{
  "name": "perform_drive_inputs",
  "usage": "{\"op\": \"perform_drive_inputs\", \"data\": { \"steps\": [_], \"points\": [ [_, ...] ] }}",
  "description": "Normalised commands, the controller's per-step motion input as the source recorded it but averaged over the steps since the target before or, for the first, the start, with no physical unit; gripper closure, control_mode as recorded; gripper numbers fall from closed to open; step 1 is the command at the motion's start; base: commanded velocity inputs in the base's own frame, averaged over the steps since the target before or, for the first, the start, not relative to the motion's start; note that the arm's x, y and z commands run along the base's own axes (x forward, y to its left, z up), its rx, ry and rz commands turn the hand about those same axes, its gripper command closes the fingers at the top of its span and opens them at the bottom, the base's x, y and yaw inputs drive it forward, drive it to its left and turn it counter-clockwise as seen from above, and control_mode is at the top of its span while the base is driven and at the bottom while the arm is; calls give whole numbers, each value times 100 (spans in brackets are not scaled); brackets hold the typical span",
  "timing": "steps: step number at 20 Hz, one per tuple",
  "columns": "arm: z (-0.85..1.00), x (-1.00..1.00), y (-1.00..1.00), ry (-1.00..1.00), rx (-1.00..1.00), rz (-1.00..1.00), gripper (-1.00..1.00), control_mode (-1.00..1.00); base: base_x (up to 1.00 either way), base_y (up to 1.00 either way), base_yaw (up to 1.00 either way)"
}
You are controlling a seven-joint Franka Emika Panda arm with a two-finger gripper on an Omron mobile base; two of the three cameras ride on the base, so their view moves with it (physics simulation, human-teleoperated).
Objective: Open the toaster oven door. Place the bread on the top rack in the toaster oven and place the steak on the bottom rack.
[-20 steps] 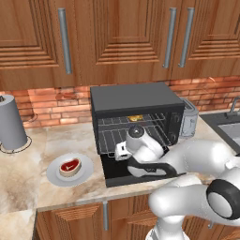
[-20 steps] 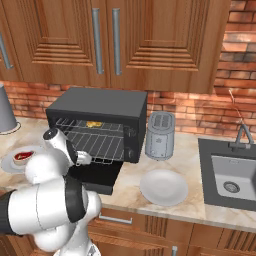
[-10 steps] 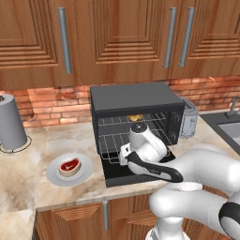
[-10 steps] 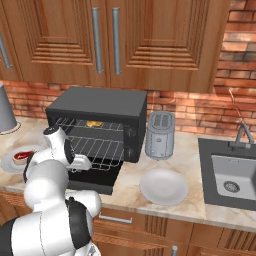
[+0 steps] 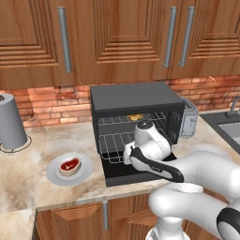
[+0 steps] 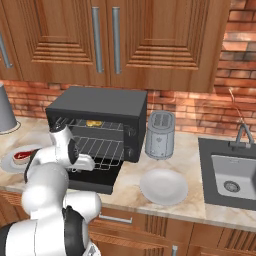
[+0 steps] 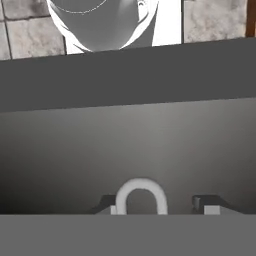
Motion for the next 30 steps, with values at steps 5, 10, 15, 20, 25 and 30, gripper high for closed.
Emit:
{"op": "perform_drive_inputs", "data": {
  "steps": [5,10,15,20,25,30],
  "points": [
    [61,-3,0,0,0,0,-100,-100,0,0,0],
    [64,-5,-7,0,0,-1,-100,-100,0,0,0],
    [70,-23,-21,0,-1,-5,-100,-100,0,0,0],
    [73,-39,-19,0,0,-4,-100,-100,0,0,0],
    [78,-31,39,0,0,3,-100,-100,0,0,0],
    [49,-35,94,0,0,14,-100,-100,0,0,0]
  ]
}}
